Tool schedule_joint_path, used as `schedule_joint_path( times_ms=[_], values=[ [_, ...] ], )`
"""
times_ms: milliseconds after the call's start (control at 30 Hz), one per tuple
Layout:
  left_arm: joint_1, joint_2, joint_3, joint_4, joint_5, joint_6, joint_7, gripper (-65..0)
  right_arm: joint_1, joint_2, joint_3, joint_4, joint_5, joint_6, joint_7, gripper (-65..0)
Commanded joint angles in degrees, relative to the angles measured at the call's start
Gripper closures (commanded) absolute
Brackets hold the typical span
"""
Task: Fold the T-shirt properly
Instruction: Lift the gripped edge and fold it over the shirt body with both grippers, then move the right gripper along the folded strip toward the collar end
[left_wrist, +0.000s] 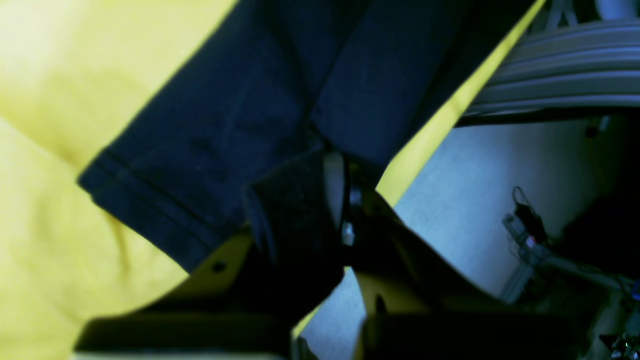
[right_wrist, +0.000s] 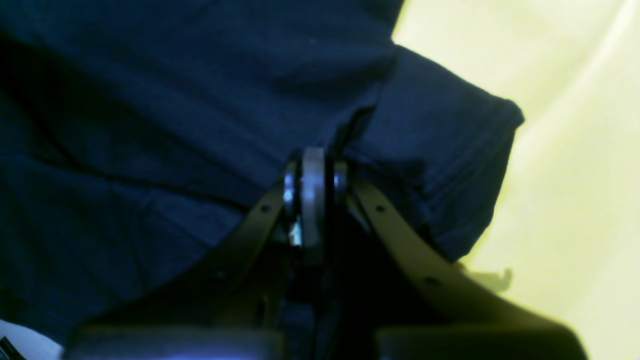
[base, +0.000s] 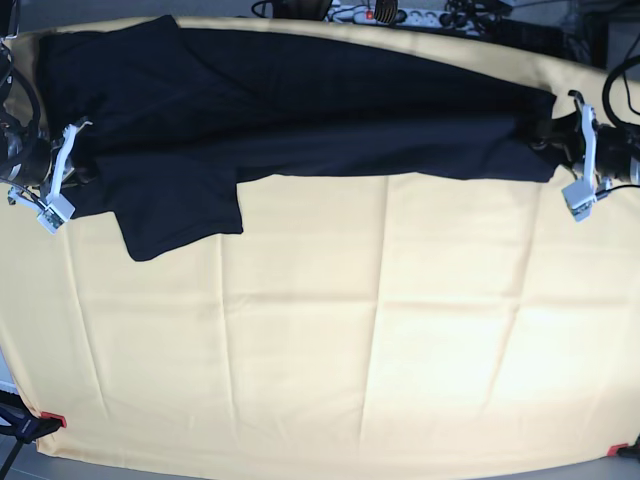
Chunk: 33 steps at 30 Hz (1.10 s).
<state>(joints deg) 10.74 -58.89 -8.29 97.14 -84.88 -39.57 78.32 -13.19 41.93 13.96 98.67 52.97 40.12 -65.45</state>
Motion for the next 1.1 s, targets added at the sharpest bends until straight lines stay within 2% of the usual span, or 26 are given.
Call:
schedule_joint_path(
  times_ms=[0, 200, 233, 300, 333, 367, 533, 633, 700, 767, 833, 900, 967, 1067],
  values=[
    [-0.8, -1.8, -0.9, 0.4, -0.1, -0.4, 1.5, 0.0, 0.7, 1.7, 0.7, 0.7, -0.3, -0.1, -0.2, 0.0],
    [-0.8, -1.7, -0.9, -1.3, -0.1, -0.4, 1.0, 0.0, 0.7, 1.7, 0.7, 0.7, -0.3, -0.1, -0.2, 0.0],
    [-0.8, -1.7, -0.9, -1.6, -0.1, -0.4, 1.0, -7.5, 0.7, 1.7, 0.7, 0.7, -0.3, -0.1, -0.4, -5.7],
    [-0.8, -1.7, -0.9, -2.1, -0.1, -0.4, 1.0, -26.5, 0.7, 1.8, 0.7, 0.7, 0.0, -0.1, -0.4, -20.4],
    [-0.8, -1.7, -0.9, -2.1, -0.1, -0.4, 1.0, -34.5, 0.7, 1.9, 0.7, 0.7, 1.1, -0.1, -0.4, -25.7],
    [-0.8, -1.7, -0.9, -2.1, -0.1, -0.4, 1.0, -39.2, 0.8, 2.3, 0.7, 0.9, 2.7, -0.1, -0.4, -28.1],
    [-0.8, -1.7, -0.9, -2.2, -0.1, -0.4, -0.6, -40.3, 1.7, 4.7, 0.8, 4.2, 8.8, -0.1, 0.5, -28.5],
    [-0.8, -1.7, -0.9, -2.2, -0.1, -0.4, -3.4, -40.3, 2.3, 4.0, 0.8, 4.8, 8.7, -0.1, 5.8, -28.9],
    [-0.8, -1.7, -0.9, -2.2, -0.1, -0.4, -4.2, -40.3, 3.1, 1.4, 0.8, 4.8, 4.5, -0.1, 9.7, -29.0],
    [-0.8, -1.4, -0.9, -2.2, -0.1, -0.4, -4.2, -40.3, 4.5, -2.4, 0.8, 4.6, 0.5, -2.0, 11.5, -31.3],
    [-0.8, -0.5, -0.9, -2.2, 3.0, -0.4, -4.9, -40.3, 6.1, -5.9, 0.7, 3.8, -3.9, -4.0, 13.4, -35.9],
    [-0.8, 0.4, -0.9, -2.2, 5.8, -0.4, -5.9, -40.3, 8.0, -8.5, 0.8, 1.9, -8.0, -6.4, 14.6, -37.6],
    [-0.8, 1.3, -0.9, -2.2, 6.8, -0.4, -6.8, -40.3, 10.2, -10.7, 0.7, -1.3, -9.6, -8.0, 15.4, -37.6],
    [-0.8, 2.2, -0.9, -2.2, 6.7, -0.4, -7.0, -40.3, 14.2, -13.5, 0.7, -8.5, -9.6, -8.4, 15.1, -37.6]
  ],
)
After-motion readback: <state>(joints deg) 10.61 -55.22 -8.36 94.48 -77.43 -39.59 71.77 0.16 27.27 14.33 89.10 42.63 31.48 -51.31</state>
